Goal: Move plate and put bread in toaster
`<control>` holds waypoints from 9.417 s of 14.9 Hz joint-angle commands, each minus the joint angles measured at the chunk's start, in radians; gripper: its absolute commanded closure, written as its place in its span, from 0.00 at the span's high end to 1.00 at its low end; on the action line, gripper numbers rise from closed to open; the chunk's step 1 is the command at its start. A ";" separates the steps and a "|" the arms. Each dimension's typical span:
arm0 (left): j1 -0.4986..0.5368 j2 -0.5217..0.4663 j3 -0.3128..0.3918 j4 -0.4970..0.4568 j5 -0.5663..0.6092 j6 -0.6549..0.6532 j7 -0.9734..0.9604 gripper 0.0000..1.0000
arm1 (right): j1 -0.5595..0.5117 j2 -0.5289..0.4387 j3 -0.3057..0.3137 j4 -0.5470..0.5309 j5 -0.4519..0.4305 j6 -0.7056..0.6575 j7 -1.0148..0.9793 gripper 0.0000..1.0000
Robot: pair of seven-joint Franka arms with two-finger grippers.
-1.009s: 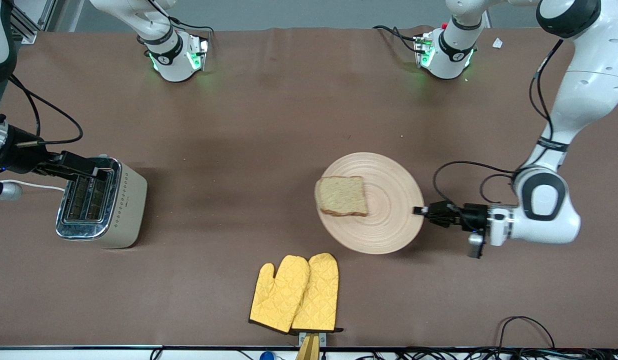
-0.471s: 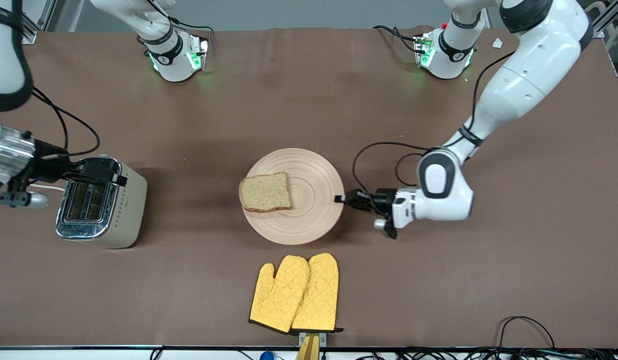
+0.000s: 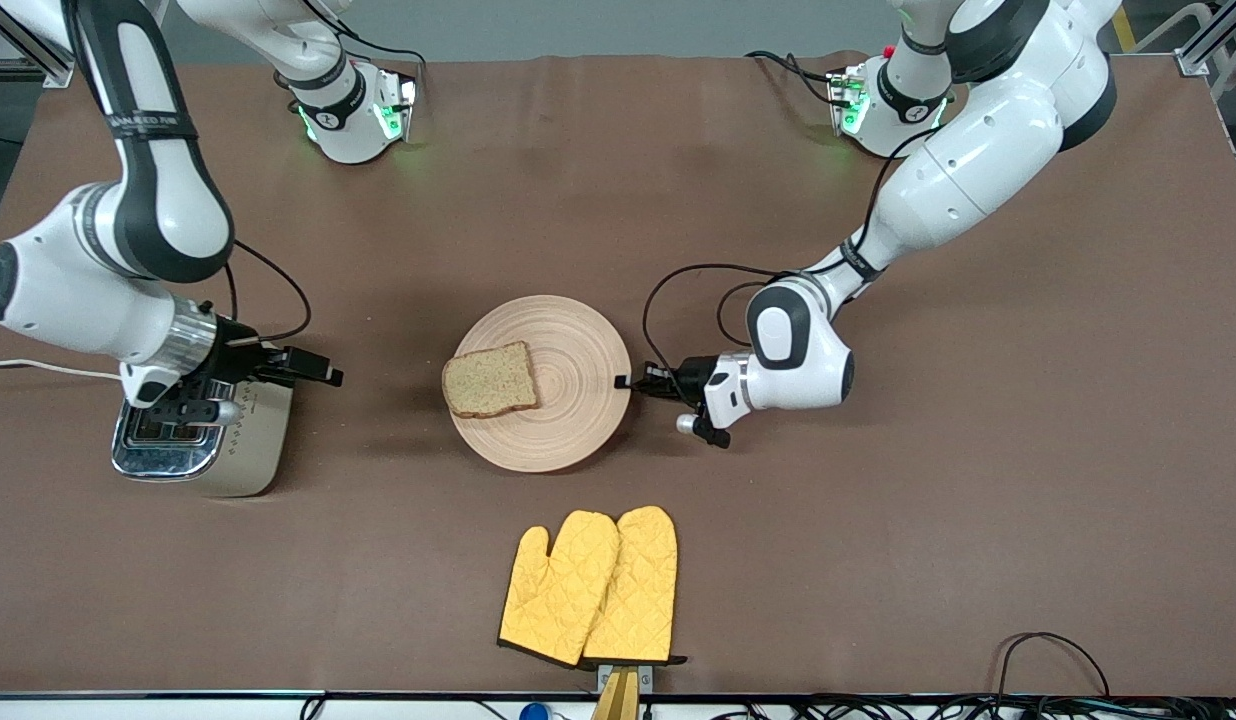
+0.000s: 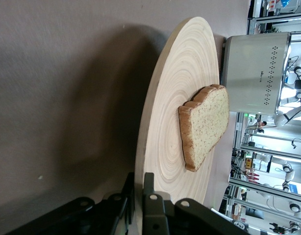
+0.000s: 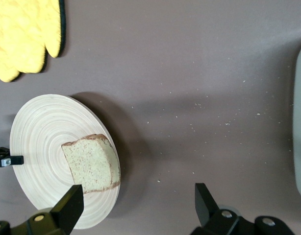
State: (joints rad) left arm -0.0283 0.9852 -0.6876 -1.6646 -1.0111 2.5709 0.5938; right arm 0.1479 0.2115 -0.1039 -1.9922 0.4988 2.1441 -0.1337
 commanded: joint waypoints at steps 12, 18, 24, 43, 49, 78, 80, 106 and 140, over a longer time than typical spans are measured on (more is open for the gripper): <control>0.160 -0.101 -0.020 0.006 -0.092 -0.007 -0.052 1.00 | 0.226 0.101 -0.002 -0.186 0.034 0.430 -0.081 1.00; 0.369 -0.359 -0.010 -0.086 0.153 -0.240 -0.276 1.00 | 0.294 0.158 0.000 -0.181 0.041 0.479 -0.070 0.93; 0.418 -0.499 -0.010 -0.066 0.549 -0.359 -0.595 1.00 | 0.315 0.158 0.001 -0.181 0.058 0.467 -0.066 0.74; 0.112 -0.907 0.388 0.229 1.142 -1.025 -0.795 1.00 | 0.326 0.140 0.000 -0.175 0.061 0.387 -0.057 0.02; 0.099 -1.006 0.487 0.189 1.059 -1.028 -0.789 1.00 | 0.283 0.076 -0.029 -0.045 0.049 0.166 -0.024 0.00; 0.088 -0.979 0.470 0.206 1.039 -1.107 -0.697 1.00 | 0.190 0.065 -0.428 0.403 -0.660 -0.308 -0.106 0.01; 0.087 -0.978 0.470 0.207 1.039 -1.107 -0.697 1.00 | 0.191 0.065 -0.428 0.397 -0.660 -0.309 -0.051 0.01; 0.085 -0.973 0.470 0.209 1.023 -1.106 -0.700 1.00 | 0.188 0.180 -0.424 0.400 -0.438 -0.308 -0.009 1.00; 0.080 -0.970 0.470 0.213 1.028 -1.106 -0.703 1.00 | -0.037 -0.207 -0.112 0.556 -0.464 -0.671 0.023 1.00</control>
State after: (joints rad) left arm 0.0517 0.0105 -0.2154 -1.4650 0.0248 1.4779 -0.1173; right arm 0.1039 0.0291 -0.2240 -1.4182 0.0544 1.4715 -0.1410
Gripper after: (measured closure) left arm 0.000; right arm 0.000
